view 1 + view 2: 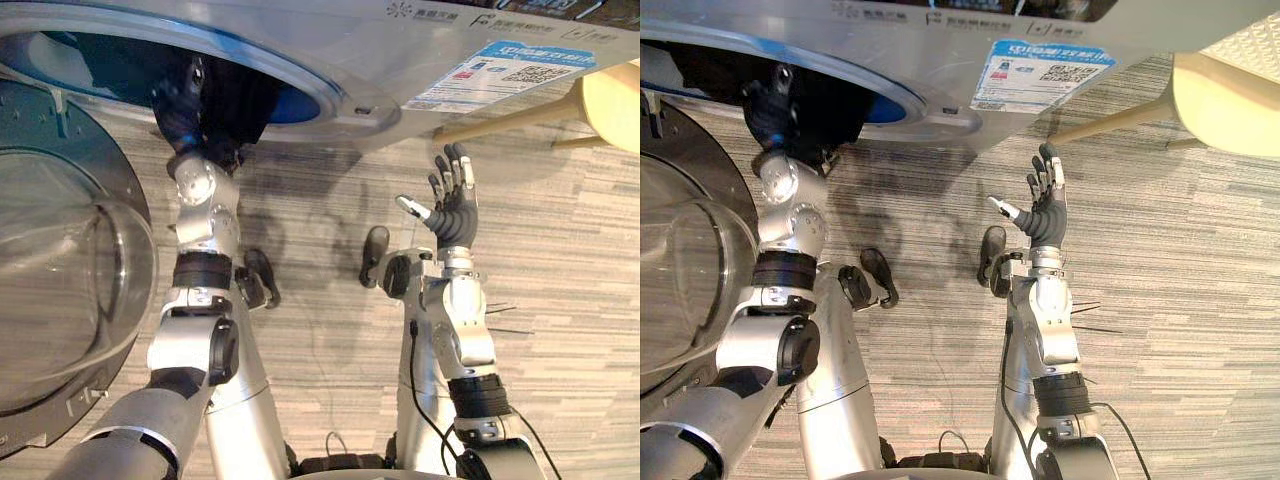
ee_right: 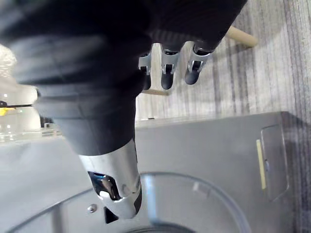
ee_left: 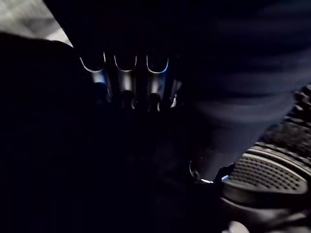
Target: Pick up the laundry basket with both hands and put the clothes into the washing machine.
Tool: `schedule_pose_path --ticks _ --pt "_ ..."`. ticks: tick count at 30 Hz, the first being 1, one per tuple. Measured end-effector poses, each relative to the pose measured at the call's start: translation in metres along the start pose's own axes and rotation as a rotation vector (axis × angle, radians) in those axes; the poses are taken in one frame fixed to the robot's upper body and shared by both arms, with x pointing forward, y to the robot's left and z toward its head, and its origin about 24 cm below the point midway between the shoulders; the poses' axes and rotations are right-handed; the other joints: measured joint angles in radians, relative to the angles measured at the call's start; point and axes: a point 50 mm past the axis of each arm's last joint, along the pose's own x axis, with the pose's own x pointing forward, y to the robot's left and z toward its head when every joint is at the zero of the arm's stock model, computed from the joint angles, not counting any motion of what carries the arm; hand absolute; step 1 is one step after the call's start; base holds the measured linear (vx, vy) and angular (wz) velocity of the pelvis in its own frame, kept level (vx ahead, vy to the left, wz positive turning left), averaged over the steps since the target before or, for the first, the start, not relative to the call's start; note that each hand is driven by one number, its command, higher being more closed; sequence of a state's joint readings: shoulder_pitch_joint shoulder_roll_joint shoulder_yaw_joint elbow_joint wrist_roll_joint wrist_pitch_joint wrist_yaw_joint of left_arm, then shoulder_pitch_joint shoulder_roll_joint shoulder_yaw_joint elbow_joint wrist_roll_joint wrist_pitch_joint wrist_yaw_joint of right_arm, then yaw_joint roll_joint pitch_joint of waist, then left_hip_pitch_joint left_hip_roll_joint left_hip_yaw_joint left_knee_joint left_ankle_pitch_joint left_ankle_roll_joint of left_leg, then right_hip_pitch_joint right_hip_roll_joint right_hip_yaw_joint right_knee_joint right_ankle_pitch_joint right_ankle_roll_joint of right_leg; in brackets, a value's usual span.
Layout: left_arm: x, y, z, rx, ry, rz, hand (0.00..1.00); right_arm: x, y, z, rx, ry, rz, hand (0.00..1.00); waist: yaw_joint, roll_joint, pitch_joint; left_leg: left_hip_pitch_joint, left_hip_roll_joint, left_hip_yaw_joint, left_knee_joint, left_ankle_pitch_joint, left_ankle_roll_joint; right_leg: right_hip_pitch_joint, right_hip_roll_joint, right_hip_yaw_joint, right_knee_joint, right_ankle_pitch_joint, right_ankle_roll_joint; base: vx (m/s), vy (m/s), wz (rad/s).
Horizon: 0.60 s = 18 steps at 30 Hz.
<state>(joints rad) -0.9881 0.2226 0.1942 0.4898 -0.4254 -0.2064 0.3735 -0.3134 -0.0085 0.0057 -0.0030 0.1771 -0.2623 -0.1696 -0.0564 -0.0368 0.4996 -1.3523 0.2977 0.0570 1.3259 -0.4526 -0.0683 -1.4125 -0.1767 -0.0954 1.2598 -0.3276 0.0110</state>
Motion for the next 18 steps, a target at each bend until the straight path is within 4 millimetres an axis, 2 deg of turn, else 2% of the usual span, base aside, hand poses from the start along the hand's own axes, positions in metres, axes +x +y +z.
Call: schedule_pose_path --ticks 4,6,12,14,18 --pt "-0.003 -0.016 0.020 -0.036 -0.087 -0.079 1.00 0.000 0.000 0.000 0.000 -0.002 0.001 0.00 -0.002 0.000 0.000 0.002 0.000 0.000 0.000 0.000 0.000 0.000 0.000 0.001 0.003 0.000 0.000 -0.01 -0.003 0.00" --pt "-0.007 -0.030 0.037 -0.081 -0.157 -0.151 1.00 0.000 0.001 0.000 0.001 -0.001 0.005 0.00 -0.002 0.000 0.000 0.004 -0.001 0.000 0.000 0.000 0.000 0.001 -0.001 0.001 0.006 0.000 0.000 -0.02 -0.005 0.01" --pt "-0.009 -0.063 0.058 -0.141 -0.228 -0.260 1.00 0.000 0.002 0.001 0.001 -0.003 0.025 0.00 -0.006 0.000 0.000 0.007 -0.001 -0.001 0.000 0.001 -0.001 0.005 -0.002 0.000 0.006 0.000 0.000 -0.01 -0.001 0.00" --pt "-0.004 -0.087 0.081 -0.184 -0.285 -0.315 1.00 0.001 0.005 0.001 0.005 -0.003 0.036 0.00 -0.013 0.000 0.000 0.005 -0.001 -0.001 -0.004 0.002 0.000 0.005 -0.003 -0.003 0.002 0.000 0.000 0.00 0.000 0.00" --pt "0.004 -0.086 0.088 -0.244 -0.278 -0.260 1.00 0.001 0.007 0.001 0.008 -0.003 0.044 0.00 -0.020 -0.002 0.000 -0.009 0.000 -0.004 -0.006 0.004 -0.001 -0.006 -0.002 -0.008 -0.003 0.002 -0.003 0.00 0.000 0.00"
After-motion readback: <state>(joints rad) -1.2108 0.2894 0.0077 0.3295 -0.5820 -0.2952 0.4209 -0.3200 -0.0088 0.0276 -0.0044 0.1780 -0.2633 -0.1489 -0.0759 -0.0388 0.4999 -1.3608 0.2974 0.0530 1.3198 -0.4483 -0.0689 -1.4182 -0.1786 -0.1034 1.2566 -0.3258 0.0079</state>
